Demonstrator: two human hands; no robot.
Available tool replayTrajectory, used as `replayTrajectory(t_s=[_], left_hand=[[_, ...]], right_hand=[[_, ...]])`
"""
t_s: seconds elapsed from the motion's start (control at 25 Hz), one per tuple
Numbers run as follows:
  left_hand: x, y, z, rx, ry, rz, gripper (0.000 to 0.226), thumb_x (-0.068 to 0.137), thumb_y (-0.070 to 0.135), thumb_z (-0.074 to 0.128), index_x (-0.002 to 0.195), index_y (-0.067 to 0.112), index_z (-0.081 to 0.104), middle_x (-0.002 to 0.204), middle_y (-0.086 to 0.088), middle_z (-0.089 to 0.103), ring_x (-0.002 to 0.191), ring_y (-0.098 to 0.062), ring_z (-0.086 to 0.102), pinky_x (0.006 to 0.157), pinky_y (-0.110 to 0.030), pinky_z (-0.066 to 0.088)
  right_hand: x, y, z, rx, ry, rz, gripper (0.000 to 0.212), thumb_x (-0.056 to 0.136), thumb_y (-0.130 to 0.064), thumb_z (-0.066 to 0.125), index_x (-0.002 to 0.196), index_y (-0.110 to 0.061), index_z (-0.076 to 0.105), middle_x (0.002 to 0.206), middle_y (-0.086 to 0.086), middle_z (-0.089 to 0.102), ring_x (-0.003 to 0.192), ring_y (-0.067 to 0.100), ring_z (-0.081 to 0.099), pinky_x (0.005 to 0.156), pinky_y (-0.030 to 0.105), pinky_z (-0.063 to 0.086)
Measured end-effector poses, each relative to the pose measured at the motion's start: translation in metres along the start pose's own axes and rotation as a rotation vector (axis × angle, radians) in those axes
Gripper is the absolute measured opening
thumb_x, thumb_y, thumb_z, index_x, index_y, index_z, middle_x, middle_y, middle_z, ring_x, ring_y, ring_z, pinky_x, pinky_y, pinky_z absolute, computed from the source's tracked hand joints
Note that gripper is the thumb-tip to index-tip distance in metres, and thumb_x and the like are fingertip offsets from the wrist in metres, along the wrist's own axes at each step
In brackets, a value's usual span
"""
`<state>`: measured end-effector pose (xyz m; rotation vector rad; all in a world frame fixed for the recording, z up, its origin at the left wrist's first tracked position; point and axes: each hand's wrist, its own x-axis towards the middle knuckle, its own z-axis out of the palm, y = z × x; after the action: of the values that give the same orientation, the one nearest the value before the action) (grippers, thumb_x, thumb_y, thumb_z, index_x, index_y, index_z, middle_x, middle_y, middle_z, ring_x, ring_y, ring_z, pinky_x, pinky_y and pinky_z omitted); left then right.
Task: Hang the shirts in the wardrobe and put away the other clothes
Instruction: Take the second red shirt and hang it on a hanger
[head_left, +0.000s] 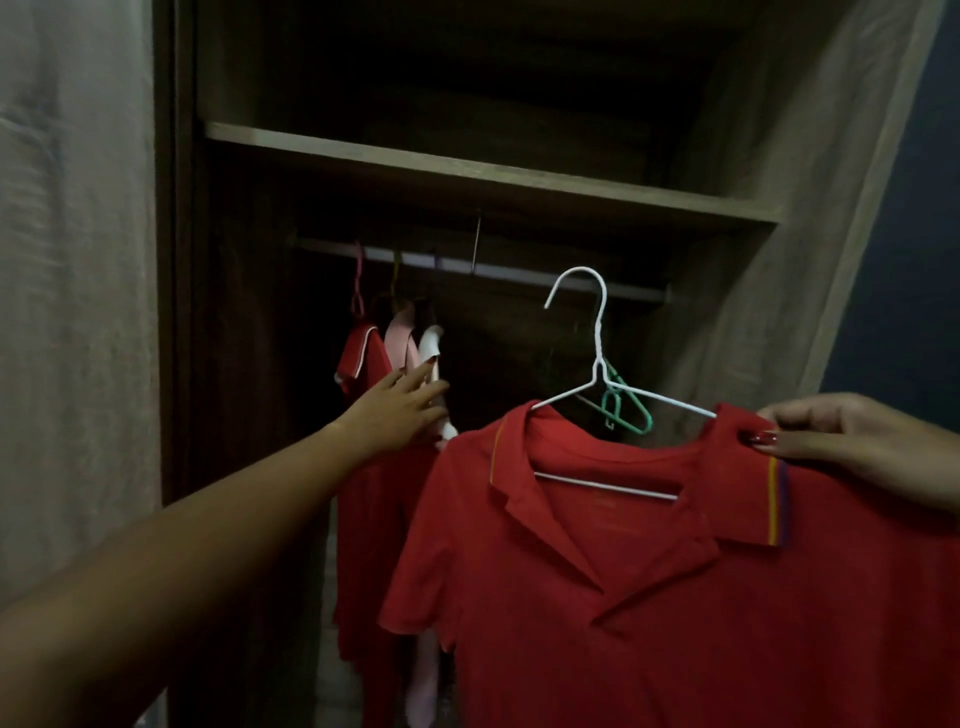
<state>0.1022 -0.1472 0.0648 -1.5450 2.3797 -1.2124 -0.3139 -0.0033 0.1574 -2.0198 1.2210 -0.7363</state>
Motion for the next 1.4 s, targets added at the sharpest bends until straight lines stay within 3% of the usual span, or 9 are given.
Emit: replayTrajectory(t_s=[0.16,0.28,0.36,0.48,0.6,0.68,0.92,1.12,1.4], left_hand=[[-0.009,0.0,0.012,-0.041,-0.014,-0.047,0.045,0.099,0.025,0.032,0.144,0.024,0.033,0.161,-0.006,0.011,0.148,-0.031,0.006,0.11,-0.04,0.03],[-0.02,-0.007,0.012,-0.039,-0.053,-0.054,0.043,0.099,0.023,0.032,0.142,0.02,0.034,0.161,-0.007,0.007,0.148,-0.031,0.002,0.111,-0.04,0.027],[-0.027,-0.012,0.01,-0.064,-0.092,-0.058,0.043,0.099,0.021,0.034,0.141,0.017,0.035,0.161,-0.009,0.008,0.148,-0.031,0.002,0.113,-0.04,0.026],[-0.03,-0.012,0.006,-0.151,-0.084,-0.049,0.043,0.095,0.033,0.046,0.134,0.013,0.046,0.157,-0.013,0.022,0.145,-0.033,0.017,0.109,-0.043,0.036],[-0.032,-0.009,0.005,-0.166,0.019,0.006,0.038,0.075,0.045,0.066,0.1,0.017,0.066,0.131,-0.013,0.058,0.12,-0.034,0.057,0.076,-0.04,0.058],[-0.036,-0.005,0.007,-0.168,0.127,0.035,0.036,0.076,0.05,0.054,0.094,0.021,0.065,0.126,-0.008,0.062,0.116,-0.031,0.06,0.071,-0.038,0.058],[-0.073,0.015,0.009,-0.299,0.159,0.057,0.037,0.086,0.047,0.038,0.106,0.024,0.059,0.14,-0.003,0.05,0.116,-0.023,0.057,0.084,-0.037,0.05],[-0.126,0.007,0.012,-0.714,0.191,-0.049,0.036,0.094,0.036,0.048,0.123,0.018,0.057,0.136,-0.002,0.052,0.122,-0.015,0.053,0.098,-0.031,0.046],[-0.26,-0.053,0.014,-0.887,0.178,-0.469,0.022,0.092,0.017,0.056,0.112,0.015,0.065,0.108,0.0,0.067,0.097,-0.007,0.06,0.081,-0.009,0.044]], right_hand=[[0.041,-0.015,0.017,-0.049,0.129,0.052,0.085,0.034,-0.064,0.083,0.09,-0.002,0.07,0.085,0.02,0.071,0.07,0.028,0.06,0.056,0.025,0.048],[0.08,-0.028,0.033,-0.05,0.235,0.086,0.027,0.078,-0.025,0.071,0.074,0.0,0.066,0.072,0.02,0.06,0.048,0.015,0.053,0.047,0.021,0.038],[0.113,-0.029,0.044,-0.07,0.355,0.104,0.022,0.087,-0.012,0.06,0.066,-0.009,0.062,0.062,0.012,0.057,0.035,0.008,0.05,0.039,0.016,0.035],[0.165,-0.029,0.07,-0.027,0.527,0.107,0.018,0.083,-0.013,0.062,0.067,-0.005,0.064,0.063,0.015,0.057,0.054,0.023,0.055,0.053,0.026,0.038],[0.215,-0.026,0.09,-0.022,0.706,0.082,0.017,0.082,-0.011,0.057,0.07,-0.002,0.064,0.067,0.016,0.058,0.068,0.032,0.061,0.058,0.029,0.038],[0.242,-0.023,0.099,-0.017,0.763,0.073,0.018,0.083,-0.011,0.052,0.081,0.001,0.065,0.079,0.021,0.061,0.086,0.038,0.065,0.065,0.031,0.042],[0.263,0.002,0.153,-0.123,0.593,0.062,0.029,0.085,-0.012,0.055,0.057,-0.013,0.049,0.079,0.02,0.061,0.078,0.028,0.059,0.071,0.036,0.046],[0.248,-0.03,0.209,-0.098,0.856,-0.417,0.015,0.076,-0.005,0.062,0.09,-0.003,0.056,0.094,0.021,0.059,0.086,0.032,0.056,0.079,0.033,0.041],[0.236,-0.138,0.368,0.168,0.404,-0.754,0.015,0.078,-0.004,0.062,0.086,-0.015,0.057,0.07,0.006,0.057,0.059,0.015,0.05,0.059,0.014,0.04]])
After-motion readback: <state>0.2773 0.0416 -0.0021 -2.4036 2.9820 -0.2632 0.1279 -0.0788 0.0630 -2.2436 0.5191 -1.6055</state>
